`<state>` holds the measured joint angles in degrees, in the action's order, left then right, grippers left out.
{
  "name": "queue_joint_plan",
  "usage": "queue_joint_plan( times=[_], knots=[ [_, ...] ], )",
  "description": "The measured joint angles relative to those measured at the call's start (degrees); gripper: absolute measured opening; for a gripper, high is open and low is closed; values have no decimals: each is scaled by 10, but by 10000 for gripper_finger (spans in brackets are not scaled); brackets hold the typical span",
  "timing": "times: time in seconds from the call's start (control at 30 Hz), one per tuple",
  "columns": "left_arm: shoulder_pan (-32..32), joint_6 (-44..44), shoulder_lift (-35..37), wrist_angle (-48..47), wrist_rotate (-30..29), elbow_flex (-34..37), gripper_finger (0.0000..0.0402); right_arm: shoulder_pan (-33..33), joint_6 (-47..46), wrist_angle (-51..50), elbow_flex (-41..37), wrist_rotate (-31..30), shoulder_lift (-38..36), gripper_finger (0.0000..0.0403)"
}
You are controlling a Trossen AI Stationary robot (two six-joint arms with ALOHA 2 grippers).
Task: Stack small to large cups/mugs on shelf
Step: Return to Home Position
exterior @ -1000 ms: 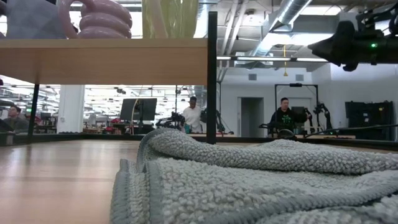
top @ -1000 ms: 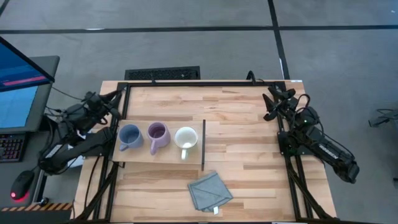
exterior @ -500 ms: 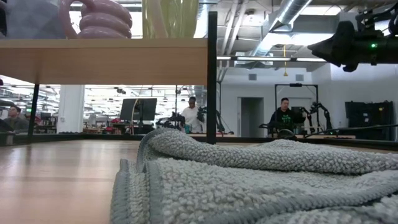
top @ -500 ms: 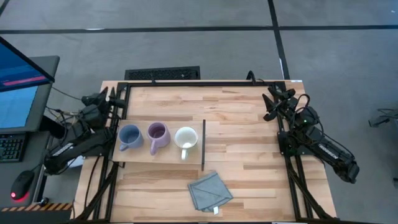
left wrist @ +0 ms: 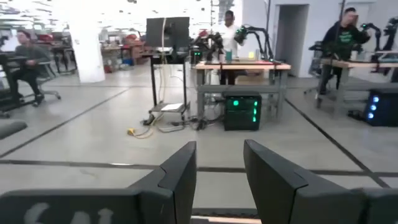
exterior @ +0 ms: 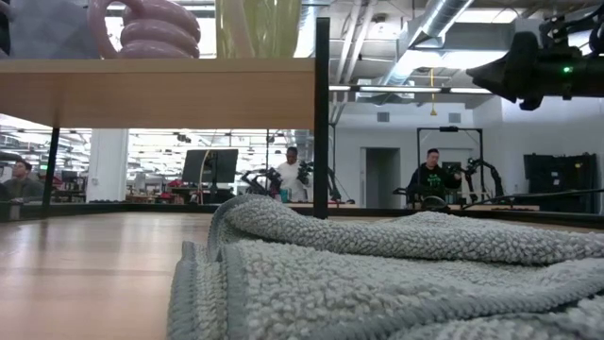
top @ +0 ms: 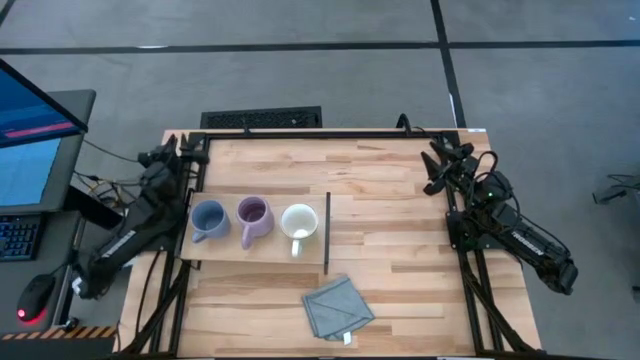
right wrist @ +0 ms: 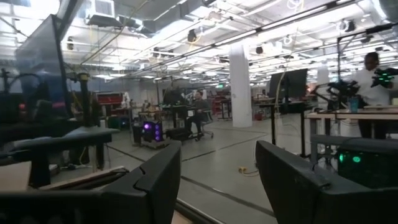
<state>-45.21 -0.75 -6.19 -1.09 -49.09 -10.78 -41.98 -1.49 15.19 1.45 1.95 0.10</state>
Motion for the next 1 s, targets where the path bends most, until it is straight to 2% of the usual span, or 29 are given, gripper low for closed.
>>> queue_joint_plan(
  times=[0.3,0.4,0.47,0.6,0.77,0.93,1.0],
  knots=[
    [-237,8,-65,13,227,-1,124,0,0,-2,0,12,0,230],
    [-292,12,-80,18,306,-1,124,0,0,-2,0,12,0,230],
    [-318,29,-79,26,334,-1,124,0,0,-2,0,12,0,230],
    [-340,45,-57,2,341,-1,124,0,0,-3,0,12,0,230],
    [-335,46,-4,-68,413,-1,124,0,0,-16,0,12,0,230],
    [-336,65,63,-112,406,-1,124,0,5,-19,0,12,0,230],
    [-336,67,56,-126,408,-7,124,0,5,-22,0,12,0,230]
  ],
)
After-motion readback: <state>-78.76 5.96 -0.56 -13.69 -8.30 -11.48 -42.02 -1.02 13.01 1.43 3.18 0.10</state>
